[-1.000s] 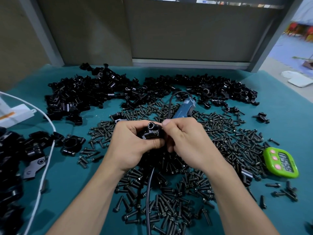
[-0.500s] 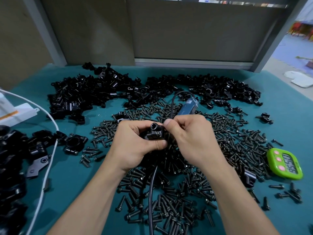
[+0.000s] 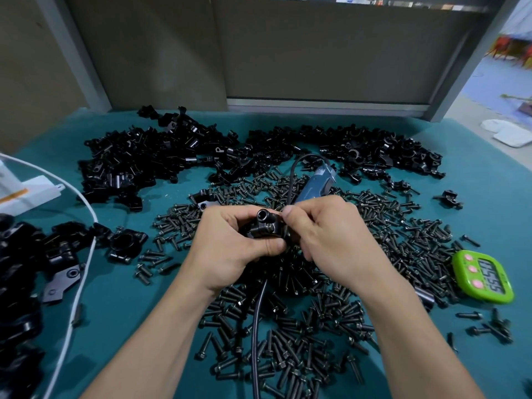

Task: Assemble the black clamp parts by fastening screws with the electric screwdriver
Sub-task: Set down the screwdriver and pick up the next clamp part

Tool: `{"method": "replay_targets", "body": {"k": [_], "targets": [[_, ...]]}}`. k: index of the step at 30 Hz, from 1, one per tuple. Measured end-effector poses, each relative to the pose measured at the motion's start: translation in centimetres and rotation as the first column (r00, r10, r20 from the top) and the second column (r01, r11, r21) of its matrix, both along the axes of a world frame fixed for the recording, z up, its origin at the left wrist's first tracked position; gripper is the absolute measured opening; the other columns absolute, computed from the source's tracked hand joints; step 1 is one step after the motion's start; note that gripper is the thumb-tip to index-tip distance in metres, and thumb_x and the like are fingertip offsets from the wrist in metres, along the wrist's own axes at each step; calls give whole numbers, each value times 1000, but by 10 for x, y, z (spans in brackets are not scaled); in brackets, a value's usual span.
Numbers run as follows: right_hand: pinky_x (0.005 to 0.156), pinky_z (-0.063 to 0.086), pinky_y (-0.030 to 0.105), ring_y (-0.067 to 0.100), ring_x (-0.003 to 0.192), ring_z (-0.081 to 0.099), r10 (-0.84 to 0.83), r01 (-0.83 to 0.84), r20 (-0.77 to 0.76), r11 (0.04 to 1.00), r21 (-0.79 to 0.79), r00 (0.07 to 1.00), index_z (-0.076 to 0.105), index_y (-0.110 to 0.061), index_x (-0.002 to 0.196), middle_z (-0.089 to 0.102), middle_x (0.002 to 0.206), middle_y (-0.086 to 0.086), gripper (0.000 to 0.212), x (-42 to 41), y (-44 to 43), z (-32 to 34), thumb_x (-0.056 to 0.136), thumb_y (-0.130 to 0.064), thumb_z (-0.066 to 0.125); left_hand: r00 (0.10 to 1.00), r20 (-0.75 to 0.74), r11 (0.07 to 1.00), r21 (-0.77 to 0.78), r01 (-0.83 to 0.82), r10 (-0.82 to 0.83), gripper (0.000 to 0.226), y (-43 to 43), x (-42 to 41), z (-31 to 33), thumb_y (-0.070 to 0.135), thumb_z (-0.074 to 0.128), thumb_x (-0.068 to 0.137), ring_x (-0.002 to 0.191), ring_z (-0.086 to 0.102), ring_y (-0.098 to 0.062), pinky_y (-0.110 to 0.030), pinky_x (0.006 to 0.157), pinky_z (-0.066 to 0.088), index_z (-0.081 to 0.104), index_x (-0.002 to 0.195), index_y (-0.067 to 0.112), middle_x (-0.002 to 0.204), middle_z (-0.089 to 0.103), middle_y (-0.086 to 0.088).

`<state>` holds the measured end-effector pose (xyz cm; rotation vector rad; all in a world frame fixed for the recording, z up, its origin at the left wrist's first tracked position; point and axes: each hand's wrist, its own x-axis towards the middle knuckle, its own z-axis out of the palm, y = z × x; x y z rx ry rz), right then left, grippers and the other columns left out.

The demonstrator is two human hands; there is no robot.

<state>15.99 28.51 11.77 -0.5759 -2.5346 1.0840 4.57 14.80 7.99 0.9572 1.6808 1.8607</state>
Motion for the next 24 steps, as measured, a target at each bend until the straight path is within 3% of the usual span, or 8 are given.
{"method": "replay_targets", "body": {"k": [2,5,10,13,15,19,24], "targets": [[42,32,27,8,40,40,-37,37,-31,999,-11,999,55,-18,56,53,47,1,52,-3,-2,-2,103,-40,57,1000,14,1000,14,0,-1,38,0,1,1,9,96,58,71,74,-10,-19,63,56,85,91,24,84,81,-4],[45,41,24,8,45,52,-67,64,-144,998,-26,987,67,-23,67,63,53,-6,31,-3,-3,-2,97,-33,69,999,42,999,6,-33,33,35,-1,1,1,13,94,59,63,70,-9,-18,55,52,85,92,20,76,78,-3],[51,51,20,9,51,64,-53,44,-167,997,-58,984,74,-27,74,69,57,-9,18,-1,0,0,91,-20,76,997,42,996,-47,-70,72,29,-1,3,0,21,93,62,73,76,-28,-44,69,65,84,89,21,84,80,-13],[51,51,17,8,54,67,-24,13,-108,995,-99,994,75,-26,77,72,63,-10,19,1,3,2,86,-9,75,996,68,997,-48,-57,60,28,-2,3,2,17,97,63,72,78,-26,-40,67,66,84,88,18,83,80,-13],[47,45,15,6,48,62,-37,30,-85,997,-75,996,73,-25,73,70,59,-8,19,0,4,0,87,-13,76,998,59,998,-47,-30,32,29,-3,3,3,17,93,63,73,78,-24,-34,66,64,84,90,17,84,80,-12],[43,34,19,7,42,46,-64,65,-52,998,2,997,67,-19,64,60,50,-5,35,-5,0,-4,96,-35,69,999,19,998,-54,-33,34,31,-5,3,4,13,96,62,73,78,-23,-31,65,62,84,91,16,84,80,-11],[45,28,22,10,41,35,-49,48,-10,999,-13,999,45,-17,55,38,42,-10,58,-7,-3,-8,105,-45,51,994,53,994,-60,-88,91,23,-2,6,3,13,90,63,67,74,-25,-41,63,63,83,84,14,79,78,-14]]}}
